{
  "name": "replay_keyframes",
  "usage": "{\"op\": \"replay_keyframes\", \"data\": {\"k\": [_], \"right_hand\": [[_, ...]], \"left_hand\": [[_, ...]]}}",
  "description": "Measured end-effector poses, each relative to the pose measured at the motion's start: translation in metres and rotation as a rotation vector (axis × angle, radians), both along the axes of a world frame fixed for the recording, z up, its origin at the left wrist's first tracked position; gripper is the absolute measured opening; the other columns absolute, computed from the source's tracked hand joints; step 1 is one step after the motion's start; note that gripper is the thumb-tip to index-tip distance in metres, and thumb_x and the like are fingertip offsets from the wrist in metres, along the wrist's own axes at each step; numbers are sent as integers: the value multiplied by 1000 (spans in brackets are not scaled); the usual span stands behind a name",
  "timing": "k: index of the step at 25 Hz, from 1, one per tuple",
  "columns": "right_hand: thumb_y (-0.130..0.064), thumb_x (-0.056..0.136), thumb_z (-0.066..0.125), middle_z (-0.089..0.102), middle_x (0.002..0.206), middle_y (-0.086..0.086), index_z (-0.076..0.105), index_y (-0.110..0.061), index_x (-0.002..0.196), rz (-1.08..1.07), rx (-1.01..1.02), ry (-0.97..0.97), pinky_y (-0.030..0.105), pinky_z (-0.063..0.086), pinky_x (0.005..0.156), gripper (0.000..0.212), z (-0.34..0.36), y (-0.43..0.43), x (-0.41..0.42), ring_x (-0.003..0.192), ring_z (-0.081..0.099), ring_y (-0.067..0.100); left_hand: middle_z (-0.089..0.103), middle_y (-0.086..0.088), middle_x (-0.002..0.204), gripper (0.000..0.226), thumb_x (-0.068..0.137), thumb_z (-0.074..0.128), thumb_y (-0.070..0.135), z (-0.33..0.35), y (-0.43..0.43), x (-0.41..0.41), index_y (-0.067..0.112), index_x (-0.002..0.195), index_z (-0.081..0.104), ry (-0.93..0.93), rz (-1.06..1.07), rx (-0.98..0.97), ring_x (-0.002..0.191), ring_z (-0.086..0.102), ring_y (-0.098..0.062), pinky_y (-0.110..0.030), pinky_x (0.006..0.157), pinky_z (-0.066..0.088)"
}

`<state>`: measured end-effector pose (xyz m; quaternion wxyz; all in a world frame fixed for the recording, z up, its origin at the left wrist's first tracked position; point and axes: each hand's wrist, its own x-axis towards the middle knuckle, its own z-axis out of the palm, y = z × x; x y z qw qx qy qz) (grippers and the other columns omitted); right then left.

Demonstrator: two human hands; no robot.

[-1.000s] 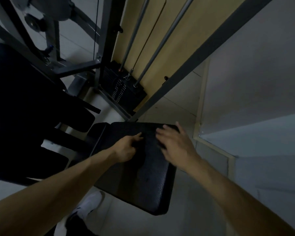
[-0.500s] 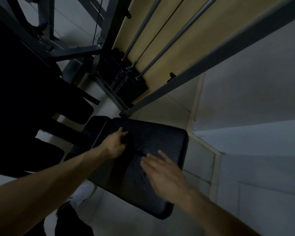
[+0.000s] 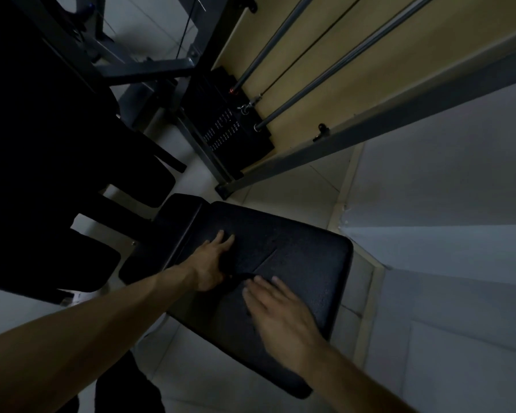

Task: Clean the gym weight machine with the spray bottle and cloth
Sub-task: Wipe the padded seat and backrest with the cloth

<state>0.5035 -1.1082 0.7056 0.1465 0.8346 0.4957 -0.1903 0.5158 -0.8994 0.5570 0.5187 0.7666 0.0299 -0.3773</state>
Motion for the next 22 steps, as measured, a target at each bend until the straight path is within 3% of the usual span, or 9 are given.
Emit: {"op": "replay_keyframes", "data": {"k": [2, 4, 6, 9, 12, 15, 19, 22], "right_hand": [[-12, 68, 88, 63, 142, 7, 65, -11, 136, -85, 7, -128, 55, 42, 115, 71, -1, 3, 53, 134, 58, 25], [-7, 83, 76, 63, 141, 10, 64, -8, 136, -259, 24, -288, 59, 37, 116, 55, -7, 7, 109, 131, 59, 29], [-7, 93, 66, 58, 144, 16, 60, -3, 139, -382, 21, -313, 57, 34, 119, 47, -19, 15, 124, 132, 56, 34], [-19, 86, 76, 53, 151, 17, 55, -4, 145, -274, -21, -249, 50, 35, 121, 65, -40, 27, 48, 141, 49, 33], [-22, 78, 83, 57, 148, 11, 59, -10, 143, -58, 13, -13, 46, 36, 121, 70, -39, 21, -26, 141, 50, 24], [-18, 70, 89, 61, 144, 8, 62, -11, 139, -20, 13, -66, 54, 38, 117, 74, -30, 21, 29, 136, 56, 23], [-14, 93, 70, 60, 143, 15, 60, -5, 139, -328, 12, -307, 57, 30, 121, 48, -34, 34, 127, 132, 58, 30], [-26, 98, 60, 48, 154, 20, 49, -1, 148, -384, -2, -290, 53, 32, 122, 57, -51, 44, 86, 143, 46, 35]], "left_hand": [[-16, 2, 169, 105, 90, 75, 35, -4, 2, -2, 35, 162, -2, -18, -1, -15, 156, -3, -34, -47, 127, 8], [-15, 4, 169, 107, 88, 77, 34, -11, 4, -6, 36, 162, -1, -27, -1, -15, 156, -3, -32, -48, 127, 9], [-14, 7, 169, 107, 87, 78, 31, -18, 5, -9, 37, 162, 2, -37, 4, -21, 156, -2, -27, -49, 127, 11], [-3, 17, 167, 91, 90, 67, 12, -26, 11, -17, 44, 160, 18, -35, 126, -188, 155, 2, -22, -49, 127, 14], [4, 15, 164, 81, 90, 53, -7, -25, 19, -20, 29, 159, 28, -79, 101, -182, 153, 9, -13, -33, 127, 15], [6, 14, 167, 83, 87, 50, -13, -22, 29, -19, 27, 158, 32, -81, 108, -154, 153, 14, -11, -33, 125, 22], [7, 11, 169, 82, 88, 58, -6, -29, 25, -26, 30, 158, 32, -109, 130, -121, 155, 15, -14, -37, 124, 27], [3, 2, 171, 74, 96, 64, 22, -39, 30, -26, 28, 160, 28, -121, 172, 16, 155, 18, -25, -45, 124, 27]]}}
